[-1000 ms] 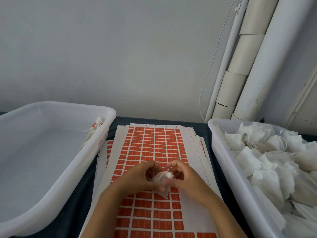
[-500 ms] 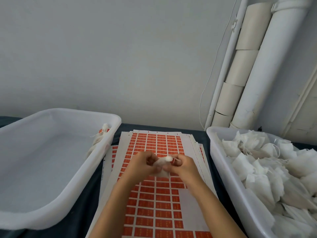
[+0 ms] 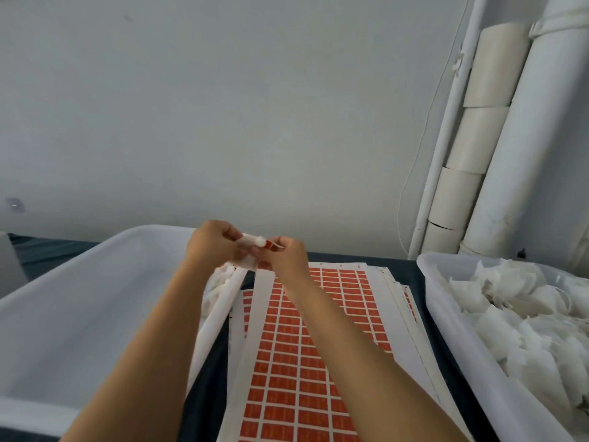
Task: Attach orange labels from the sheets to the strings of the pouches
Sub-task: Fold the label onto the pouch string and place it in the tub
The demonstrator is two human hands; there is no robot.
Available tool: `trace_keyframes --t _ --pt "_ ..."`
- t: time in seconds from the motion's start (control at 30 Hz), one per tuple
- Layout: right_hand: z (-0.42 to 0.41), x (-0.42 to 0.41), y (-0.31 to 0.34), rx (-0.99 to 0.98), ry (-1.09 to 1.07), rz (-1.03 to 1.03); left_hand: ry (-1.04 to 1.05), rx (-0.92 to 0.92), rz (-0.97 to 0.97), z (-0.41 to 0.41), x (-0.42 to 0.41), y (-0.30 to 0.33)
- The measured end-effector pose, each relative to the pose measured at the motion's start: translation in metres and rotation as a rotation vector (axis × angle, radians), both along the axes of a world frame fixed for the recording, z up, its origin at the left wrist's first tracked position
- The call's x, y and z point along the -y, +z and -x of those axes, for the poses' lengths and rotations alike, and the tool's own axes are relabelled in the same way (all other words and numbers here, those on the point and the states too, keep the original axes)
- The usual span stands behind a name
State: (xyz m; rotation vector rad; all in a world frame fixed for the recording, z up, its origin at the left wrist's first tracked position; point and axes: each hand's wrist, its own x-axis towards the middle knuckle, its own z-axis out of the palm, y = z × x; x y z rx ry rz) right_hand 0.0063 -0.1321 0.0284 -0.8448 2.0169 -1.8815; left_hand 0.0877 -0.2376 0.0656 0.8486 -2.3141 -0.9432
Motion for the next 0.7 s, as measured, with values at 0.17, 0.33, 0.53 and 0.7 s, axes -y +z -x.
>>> trace_keyframes --t 0.17,0.33,0.53,0.7 --pt "-0.01 0.035 -0.015 -0.288 0.068 -0.182 0.002 -0.008 -0.186 -0.024 0.036 -0.028" --pt "-0.018 0.057 -0.016 -0.553 0.125 -0.433 0.031 -0.011 -0.277 -0.031 0.054 -0.053" --pt "-0.021 0.074 -0.016 -0.836 0.219 -0.81 0.018 0.323 -0.228 -0.027 0.061 -0.071" --pt "-0.023 0.082 -0.013 -0.969 0.3 -1.091 0.032 0.455 -0.25 -0.026 0.056 -0.083"
